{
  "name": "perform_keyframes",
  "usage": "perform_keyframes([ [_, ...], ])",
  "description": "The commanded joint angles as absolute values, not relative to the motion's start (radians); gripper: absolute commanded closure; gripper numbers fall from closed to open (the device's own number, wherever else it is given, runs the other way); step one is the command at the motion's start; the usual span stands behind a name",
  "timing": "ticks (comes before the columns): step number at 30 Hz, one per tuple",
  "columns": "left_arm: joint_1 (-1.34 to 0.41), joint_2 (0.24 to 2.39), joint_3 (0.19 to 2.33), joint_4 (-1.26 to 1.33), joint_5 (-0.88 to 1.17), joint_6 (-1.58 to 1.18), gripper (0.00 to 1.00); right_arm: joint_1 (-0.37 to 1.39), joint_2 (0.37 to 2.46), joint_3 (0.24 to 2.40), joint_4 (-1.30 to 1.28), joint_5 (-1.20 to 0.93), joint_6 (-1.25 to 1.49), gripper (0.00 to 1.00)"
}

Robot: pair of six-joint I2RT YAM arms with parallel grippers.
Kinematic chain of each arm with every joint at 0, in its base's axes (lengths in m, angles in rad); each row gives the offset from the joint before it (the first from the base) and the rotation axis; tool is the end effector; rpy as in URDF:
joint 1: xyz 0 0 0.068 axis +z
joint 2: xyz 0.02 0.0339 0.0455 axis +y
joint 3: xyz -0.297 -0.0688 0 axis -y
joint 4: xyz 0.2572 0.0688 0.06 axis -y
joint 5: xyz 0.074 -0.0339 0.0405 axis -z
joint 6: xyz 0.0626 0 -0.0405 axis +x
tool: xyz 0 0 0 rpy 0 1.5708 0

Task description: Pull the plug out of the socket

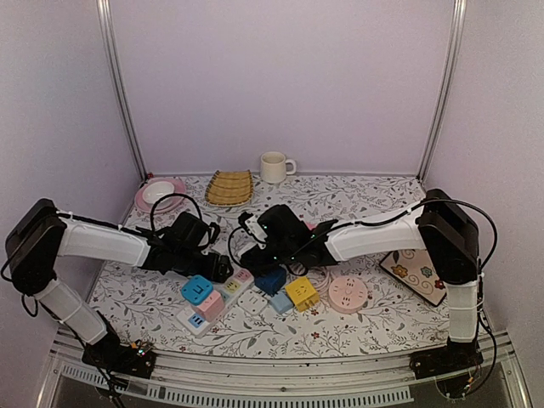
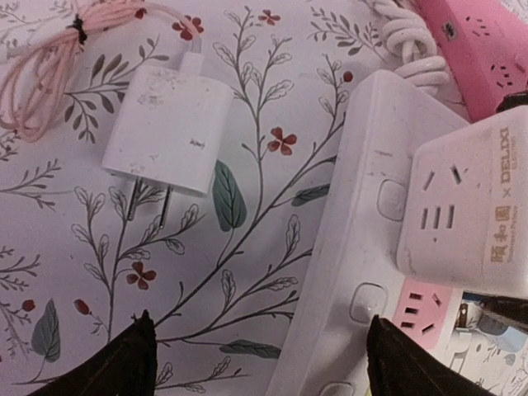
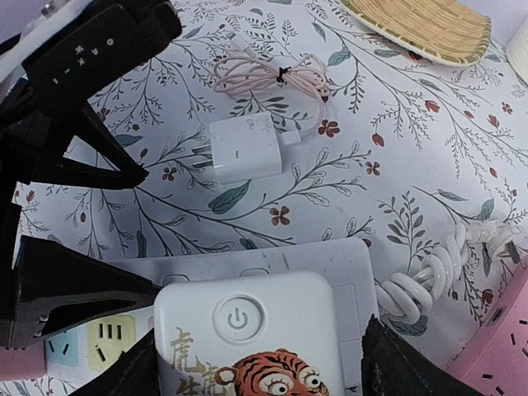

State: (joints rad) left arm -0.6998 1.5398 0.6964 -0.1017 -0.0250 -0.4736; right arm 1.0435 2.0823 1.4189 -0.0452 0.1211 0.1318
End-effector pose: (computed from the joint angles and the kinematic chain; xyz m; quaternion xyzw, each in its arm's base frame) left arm 0.2356 -0.1963 0.1474 0.1036 0.9457 -0.1605 0.2629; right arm 0.2623 0.4355 0.1728 -0.3765 0.8254 0.1855 0.3776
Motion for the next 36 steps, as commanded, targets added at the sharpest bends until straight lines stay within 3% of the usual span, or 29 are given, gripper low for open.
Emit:
perform_keyframes([
  [1, -0.694, 1.565, 0.720, -0.140, -0.028, -0.426, 0.12, 1.020, 2.059, 1.408, -0.057, 0.118, 0.126, 0.20],
  [16, -0.690, 1.642, 0.718, -0.124, -0.027, -0.421, 0.12, 1.035, 2.093, 1.452, -0.116, 0.100, 0.067, 0.23],
  [20, -0.691, 1.646, 0.715, -0.130, -0.044, -0.422, 0.12, 1.035, 2.081, 1.468, -0.132, 0.106, 0.071, 0.43],
  [24, -0.692, 1.654, 0.716, -0.130, -0.054, -0.423, 0.12, 1.035, 2.043, 1.477, -0.128, 0.108, 0.078, 0.55],
  [29, -0.692, 1.661, 0.711, -0.124, -0.058, -0.430, 0.12, 1.036, 2.012, 1.492, -0.120, 0.114, 0.073, 0.63],
  [36, -0.692, 1.677, 0.694, -0.108, -0.057, -0.444, 0.12, 1.066, 1.978, 1.482, -0.103, 0.145, 0.041, 0.65],
])
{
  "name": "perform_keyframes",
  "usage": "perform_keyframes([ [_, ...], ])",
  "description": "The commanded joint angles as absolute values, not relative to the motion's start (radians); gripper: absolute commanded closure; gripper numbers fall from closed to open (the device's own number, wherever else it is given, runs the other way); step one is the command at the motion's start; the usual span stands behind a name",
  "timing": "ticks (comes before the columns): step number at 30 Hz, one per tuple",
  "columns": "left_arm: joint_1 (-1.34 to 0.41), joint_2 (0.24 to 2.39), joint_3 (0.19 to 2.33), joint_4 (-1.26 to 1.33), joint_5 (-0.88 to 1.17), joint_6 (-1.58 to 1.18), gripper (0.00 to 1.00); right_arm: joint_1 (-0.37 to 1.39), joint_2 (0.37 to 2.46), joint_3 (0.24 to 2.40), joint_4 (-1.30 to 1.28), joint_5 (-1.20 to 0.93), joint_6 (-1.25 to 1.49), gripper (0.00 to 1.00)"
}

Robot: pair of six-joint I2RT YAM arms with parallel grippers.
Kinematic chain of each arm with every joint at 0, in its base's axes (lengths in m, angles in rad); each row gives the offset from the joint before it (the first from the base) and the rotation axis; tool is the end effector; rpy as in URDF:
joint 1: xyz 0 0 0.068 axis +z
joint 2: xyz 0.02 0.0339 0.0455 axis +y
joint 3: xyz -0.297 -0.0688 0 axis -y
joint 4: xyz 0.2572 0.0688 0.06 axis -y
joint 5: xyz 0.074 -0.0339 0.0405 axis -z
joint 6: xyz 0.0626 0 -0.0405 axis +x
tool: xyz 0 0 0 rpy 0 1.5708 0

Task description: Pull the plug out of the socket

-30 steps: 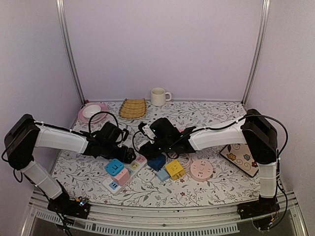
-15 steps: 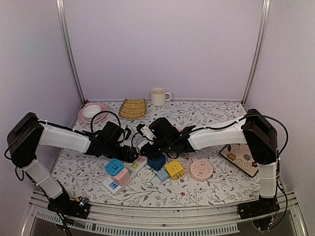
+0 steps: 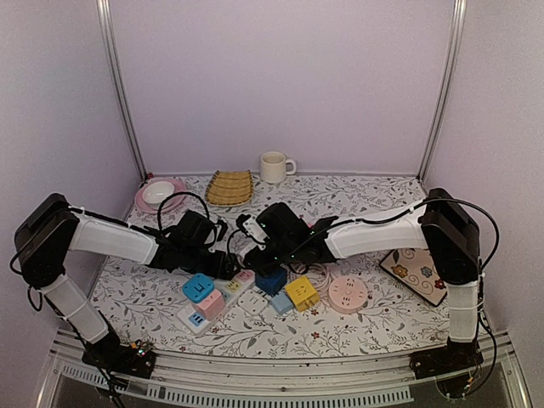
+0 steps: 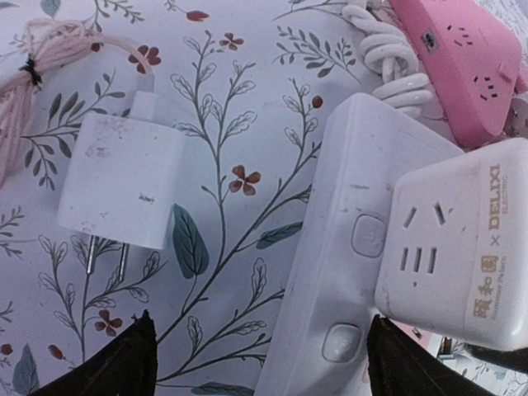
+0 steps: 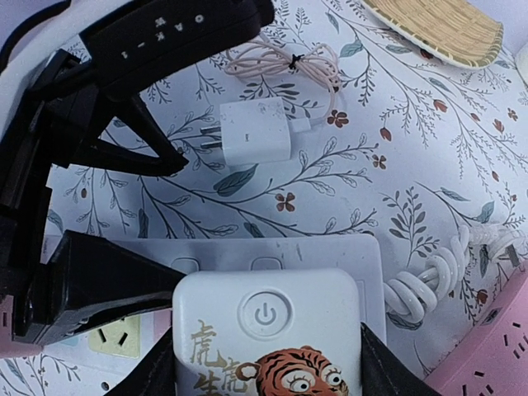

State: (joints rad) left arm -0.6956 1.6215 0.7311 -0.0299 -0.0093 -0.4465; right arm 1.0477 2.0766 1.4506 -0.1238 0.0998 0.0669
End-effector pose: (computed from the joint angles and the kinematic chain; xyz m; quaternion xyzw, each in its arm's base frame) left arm 0.2508 -0.2086 0.1392 0.1162 0.9404 -0.1690 0.2712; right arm 0.2588 0.4363 0.1784 -0.4138 0.8172 0.1720 0.3624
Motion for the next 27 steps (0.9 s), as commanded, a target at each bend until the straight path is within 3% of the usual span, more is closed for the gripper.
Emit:
perform_keyframes([
  [1, -0.691, 1.678, 0.690, -0.105, -0.057, -0.447, 0.12, 1.067, 1.973, 1.478, -0.099, 0.147, 0.043, 0.65],
  [12, -0.693, 1.681, 0.684, -0.098, -0.061, -0.450, 0.12, 1.049, 1.893, 1.470, -0.103, 0.097, 0.105, 0.67],
  [21, -0.693, 1.681, 0.687, -0.096, -0.060, -0.451, 0.12, 1.098, 1.902, 1.497, -0.135, 0.229, 0.054, 0.66],
  [27, -0.693, 1.681, 0.692, -0.097, -0.061, -0.450, 0.12, 1.082, 1.876, 1.492, -0.130, 0.180, 0.067, 0.66],
])
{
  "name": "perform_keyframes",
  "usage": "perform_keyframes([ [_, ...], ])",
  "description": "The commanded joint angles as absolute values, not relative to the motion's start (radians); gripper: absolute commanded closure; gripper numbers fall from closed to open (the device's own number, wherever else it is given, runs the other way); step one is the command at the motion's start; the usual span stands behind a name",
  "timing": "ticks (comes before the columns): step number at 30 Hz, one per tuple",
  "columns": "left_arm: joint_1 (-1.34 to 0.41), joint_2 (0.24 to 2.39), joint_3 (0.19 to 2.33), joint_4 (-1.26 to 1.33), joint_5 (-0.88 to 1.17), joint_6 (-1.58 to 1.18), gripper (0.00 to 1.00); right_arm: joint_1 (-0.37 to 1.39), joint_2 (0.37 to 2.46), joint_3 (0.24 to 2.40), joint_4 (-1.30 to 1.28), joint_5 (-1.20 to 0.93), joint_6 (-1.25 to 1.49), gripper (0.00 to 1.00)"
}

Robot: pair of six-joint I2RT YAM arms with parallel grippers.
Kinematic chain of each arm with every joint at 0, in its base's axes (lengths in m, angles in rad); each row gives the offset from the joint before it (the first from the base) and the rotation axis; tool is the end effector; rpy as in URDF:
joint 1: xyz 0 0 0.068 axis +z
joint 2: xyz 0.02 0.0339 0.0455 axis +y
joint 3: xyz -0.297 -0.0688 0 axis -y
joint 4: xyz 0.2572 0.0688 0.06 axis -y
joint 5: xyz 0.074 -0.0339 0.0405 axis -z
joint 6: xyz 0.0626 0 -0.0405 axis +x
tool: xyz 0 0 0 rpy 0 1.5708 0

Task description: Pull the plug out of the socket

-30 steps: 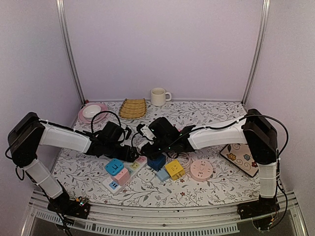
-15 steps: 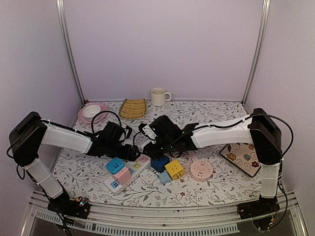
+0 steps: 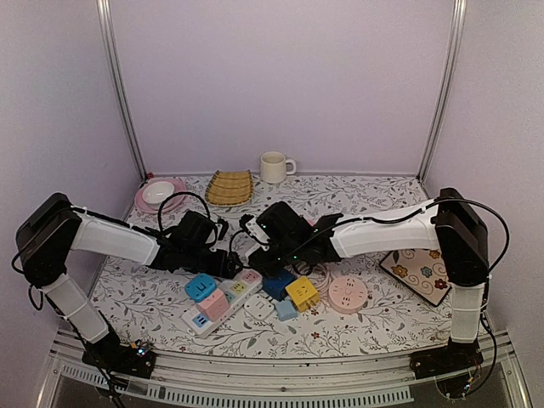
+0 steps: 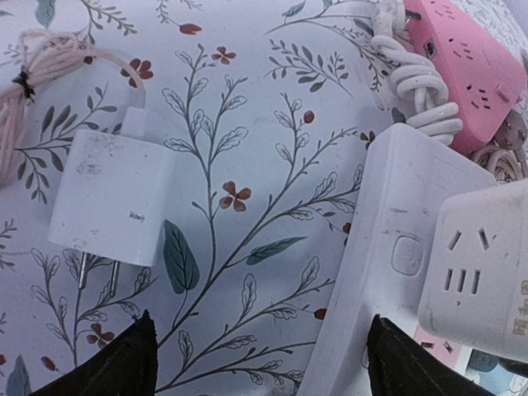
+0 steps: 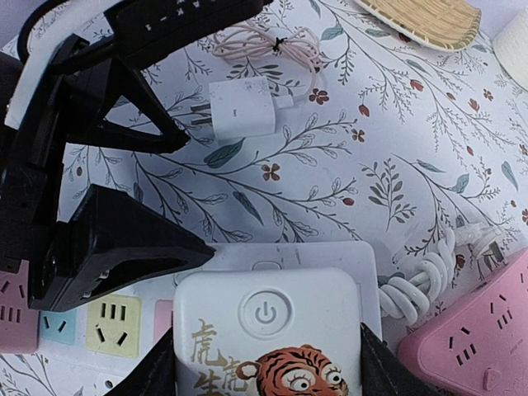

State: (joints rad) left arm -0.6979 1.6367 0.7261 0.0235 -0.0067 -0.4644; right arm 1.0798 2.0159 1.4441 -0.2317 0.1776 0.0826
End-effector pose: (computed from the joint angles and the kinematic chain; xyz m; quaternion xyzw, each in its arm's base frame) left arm 0.2539 -0.2124 0.1376 0.1086 0.9358 -0.1814 0.2819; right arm 0.2412 0.4276 0.1952 -0.4125 0.8271 0.1360 0.3568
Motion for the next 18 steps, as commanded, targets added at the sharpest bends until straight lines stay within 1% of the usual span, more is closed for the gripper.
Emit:
perform_keyframes([
  [1, -0.693, 1.680, 0.692, -0.097, -0.061, -0.451, 0.12, 1.078, 1.871, 1.491, -0.126, 0.163, 0.075, 0.66],
  [10, -0.693, 1.678, 0.687, -0.098, -0.067, -0.449, 0.12, 1.084, 1.839, 1.504, -0.127, 0.110, 0.096, 0.66],
  [18, -0.695, 1.678, 0.688, -0.095, -0.068, -0.451, 0.12, 1.125, 1.837, 1.507, -0.146, 0.208, 0.048, 0.66],
])
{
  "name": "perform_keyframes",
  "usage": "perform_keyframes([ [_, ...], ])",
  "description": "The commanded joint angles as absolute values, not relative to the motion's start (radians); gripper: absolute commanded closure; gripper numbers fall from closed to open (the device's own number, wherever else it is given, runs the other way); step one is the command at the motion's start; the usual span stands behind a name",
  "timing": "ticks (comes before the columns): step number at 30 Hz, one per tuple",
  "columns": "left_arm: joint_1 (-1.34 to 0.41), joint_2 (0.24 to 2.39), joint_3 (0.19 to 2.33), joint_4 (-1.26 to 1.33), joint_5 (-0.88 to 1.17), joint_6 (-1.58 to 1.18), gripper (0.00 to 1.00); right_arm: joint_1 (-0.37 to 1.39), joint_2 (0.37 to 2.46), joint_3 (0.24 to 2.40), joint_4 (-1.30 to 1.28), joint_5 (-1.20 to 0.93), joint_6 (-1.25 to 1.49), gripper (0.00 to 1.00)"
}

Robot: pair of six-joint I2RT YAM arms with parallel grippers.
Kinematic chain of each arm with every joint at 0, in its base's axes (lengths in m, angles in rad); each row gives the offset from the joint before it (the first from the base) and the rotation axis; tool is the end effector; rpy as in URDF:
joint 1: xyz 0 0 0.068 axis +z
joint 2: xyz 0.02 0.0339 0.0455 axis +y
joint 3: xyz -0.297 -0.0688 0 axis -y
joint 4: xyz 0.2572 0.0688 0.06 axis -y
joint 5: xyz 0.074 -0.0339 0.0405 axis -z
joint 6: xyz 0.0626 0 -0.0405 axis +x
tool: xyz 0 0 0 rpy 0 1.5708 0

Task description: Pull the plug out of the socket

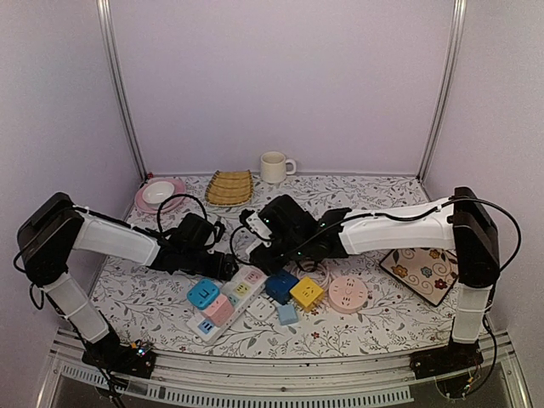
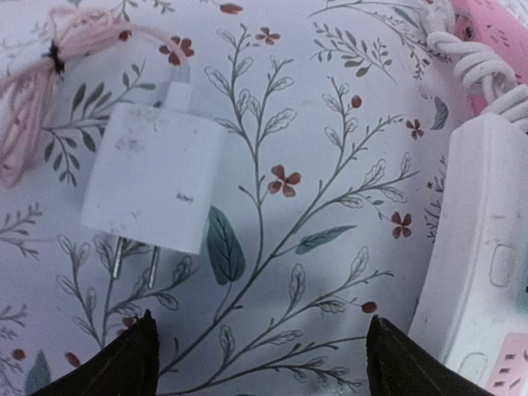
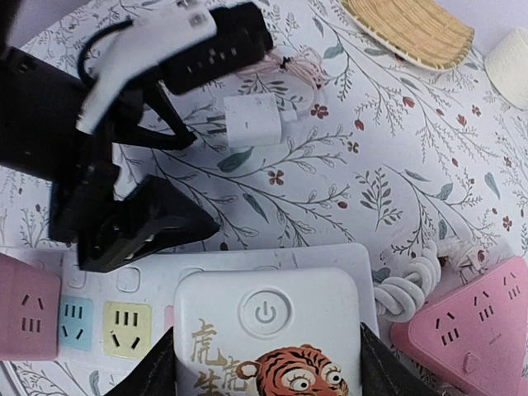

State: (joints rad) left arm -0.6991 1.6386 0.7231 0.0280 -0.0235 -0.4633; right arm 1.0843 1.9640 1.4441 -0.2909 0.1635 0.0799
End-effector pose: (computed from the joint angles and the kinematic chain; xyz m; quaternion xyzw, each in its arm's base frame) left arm 0.2540 -0.2117 0.1365 0.1069 0.9361 -0.1747 0.2861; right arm 0.2336 0.4199 0.2137 -0.4190 0.8259 0.1399 0.3505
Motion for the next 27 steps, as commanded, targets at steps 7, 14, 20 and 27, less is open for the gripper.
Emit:
perform_keyframes([
  [7, -0.694, 1.671, 0.692, -0.097, -0.065, -0.450, 0.12, 1.128, 1.848, 1.502, -0.143, 0.222, 0.033, 0.66],
  [14, -0.696, 1.628, 0.710, -0.113, -0.057, -0.441, 0.12, 1.050, 1.816, 1.470, -0.138, 0.155, 0.094, 0.67],
  [20, -0.701, 1.600, 0.741, -0.123, -0.027, -0.434, 0.12, 1.037, 1.791, 1.408, -0.134, 0.113, 0.107, 0.65],
  [27, -0.712, 1.523, 0.753, -0.156, -0.031, -0.446, 0.12, 1.009, 1.802, 1.370, -0.129, 0.171, 0.125, 0.65],
])
